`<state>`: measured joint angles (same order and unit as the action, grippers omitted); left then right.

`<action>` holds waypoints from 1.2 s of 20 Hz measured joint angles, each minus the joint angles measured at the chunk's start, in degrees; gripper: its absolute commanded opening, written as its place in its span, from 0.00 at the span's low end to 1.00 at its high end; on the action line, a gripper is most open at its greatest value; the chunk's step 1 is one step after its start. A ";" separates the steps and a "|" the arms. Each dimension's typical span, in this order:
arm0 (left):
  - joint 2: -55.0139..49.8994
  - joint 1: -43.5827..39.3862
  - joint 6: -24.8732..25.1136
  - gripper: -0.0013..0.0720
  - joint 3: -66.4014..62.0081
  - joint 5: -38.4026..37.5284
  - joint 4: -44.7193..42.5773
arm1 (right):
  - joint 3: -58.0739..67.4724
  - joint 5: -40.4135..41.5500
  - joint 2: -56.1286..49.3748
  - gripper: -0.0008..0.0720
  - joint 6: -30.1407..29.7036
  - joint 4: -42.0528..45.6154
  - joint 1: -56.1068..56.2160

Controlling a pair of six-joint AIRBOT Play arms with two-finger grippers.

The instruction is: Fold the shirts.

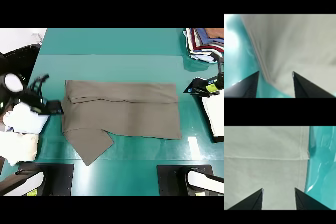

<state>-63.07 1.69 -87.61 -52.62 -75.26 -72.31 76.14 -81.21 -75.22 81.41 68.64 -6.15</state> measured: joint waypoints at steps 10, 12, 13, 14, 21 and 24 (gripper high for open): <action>13.75 -0.02 -3.63 0.68 27.78 4.76 10.91 | -0.07 -1.49 5.62 0.63 -0.02 -0.11 0.11; 14.10 0.02 -3.72 0.68 29.38 6.99 12.52 | -0.07 -1.60 5.77 0.63 -0.02 -0.09 0.11; 14.16 0.02 -3.78 0.68 30.08 8.15 13.46 | -0.07 -1.75 5.81 0.63 -0.02 -0.13 0.11; 14.23 -0.02 -3.74 0.68 30.64 9.18 14.82 | -0.07 -1.77 5.81 0.63 -0.02 -0.13 0.11; 14.32 -0.07 0.61 0.05 31.91 15.17 21.81 | -1.55 -4.04 6.56 0.63 -0.02 -0.04 -1.75; 14.34 -0.07 2.08 0.05 30.88 14.32 23.37 | -8.41 -4.13 9.01 0.63 -0.02 0.31 -6.21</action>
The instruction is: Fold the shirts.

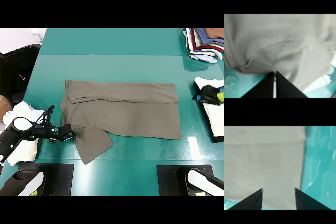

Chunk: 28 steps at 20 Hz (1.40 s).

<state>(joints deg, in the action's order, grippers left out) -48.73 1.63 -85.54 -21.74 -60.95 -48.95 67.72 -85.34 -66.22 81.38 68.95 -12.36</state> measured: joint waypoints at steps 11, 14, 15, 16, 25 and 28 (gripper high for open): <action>-0.02 0.00 2.34 0.05 -4.33 -1.73 0.94 | -34.51 6.08 0.92 0.51 -0.35 -4.87 -13.99; -0.02 0.00 2.47 0.05 -4.52 -2.05 0.74 | -35.45 9.11 -1.90 0.13 -1.66 -8.48 -11.21; 0.00 0.00 2.47 0.05 -4.76 -2.40 0.31 | -35.04 9.75 -2.47 0.07 -2.12 -8.81 -10.03; 0.00 0.00 2.29 0.05 -5.20 -3.17 -0.66 | -34.40 10.23 -2.71 0.03 -2.58 -9.01 -8.72; 14.91 0.00 -4.87 0.05 -9.01 -19.04 -12.46 | -27.74 -0.04 13.09 0.03 -3.80 0.66 -3.04; 21.33 0.00 -8.07 0.05 -10.97 -26.88 -12.24 | -26.97 -4.96 20.52 0.03 -3.50 3.52 -2.73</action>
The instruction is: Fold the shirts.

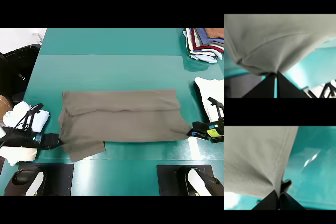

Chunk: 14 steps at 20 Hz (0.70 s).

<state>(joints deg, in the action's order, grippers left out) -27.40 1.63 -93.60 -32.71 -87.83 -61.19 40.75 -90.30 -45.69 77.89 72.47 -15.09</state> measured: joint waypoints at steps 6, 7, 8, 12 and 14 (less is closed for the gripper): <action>-5.79 0.00 1.64 0.05 -7.67 2.36 -0.02 | 1.25 -0.07 2.62 0.03 1.68 -0.48 0.70; -8.94 0.00 2.82 0.05 -9.25 4.52 -0.13 | 2.25 1.11 0.94 0.03 1.90 -0.81 1.51; -12.09 0.00 3.96 0.05 -10.80 6.71 -0.24 | 3.58 2.69 -1.01 0.03 1.95 -1.18 2.49; -25.75 0.00 7.85 0.05 -17.09 14.80 -0.37 | 12.20 8.98 -12.26 0.03 2.12 -2.01 7.21; -31.50 0.00 8.81 0.05 -19.54 18.56 -0.46 | 16.94 10.86 -18.69 0.03 2.16 -2.21 8.96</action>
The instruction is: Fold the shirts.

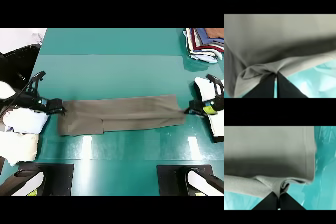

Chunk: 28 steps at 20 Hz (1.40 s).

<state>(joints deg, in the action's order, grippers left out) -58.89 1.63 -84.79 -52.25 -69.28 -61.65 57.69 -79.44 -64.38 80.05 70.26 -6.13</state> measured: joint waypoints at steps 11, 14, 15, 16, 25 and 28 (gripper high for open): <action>-9.57 0.02 1.01 0.08 -3.23 6.14 0.26 | 9.44 1.38 -17.29 0.64 -3.19 -4.98 -3.58; -9.75 0.02 1.09 0.05 -3.28 4.39 1.73 | 6.29 0.96 -17.86 0.75 -5.75 -6.05 -9.11; -9.77 -0.02 1.11 0.05 -3.28 4.15 2.62 | 5.22 0.79 -18.62 0.75 -7.02 -6.86 -10.97; -9.81 -0.28 1.11 0.05 -3.28 4.22 3.52 | 4.35 0.61 -19.67 0.75 -8.24 -8.20 -12.48; -11.85 -13.81 -1.62 0.05 -4.11 14.10 7.10 | 2.43 2.67 -28.17 0.03 -15.23 -21.16 -9.70; -15.67 -18.58 -2.64 0.05 -7.48 16.61 7.52 | 4.46 3.65 -26.60 0.03 -16.68 -22.32 -7.45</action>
<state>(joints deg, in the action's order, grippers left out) -74.56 -16.95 -87.44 -59.72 -52.66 -54.13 62.15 -75.79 -90.98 63.37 47.94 -13.58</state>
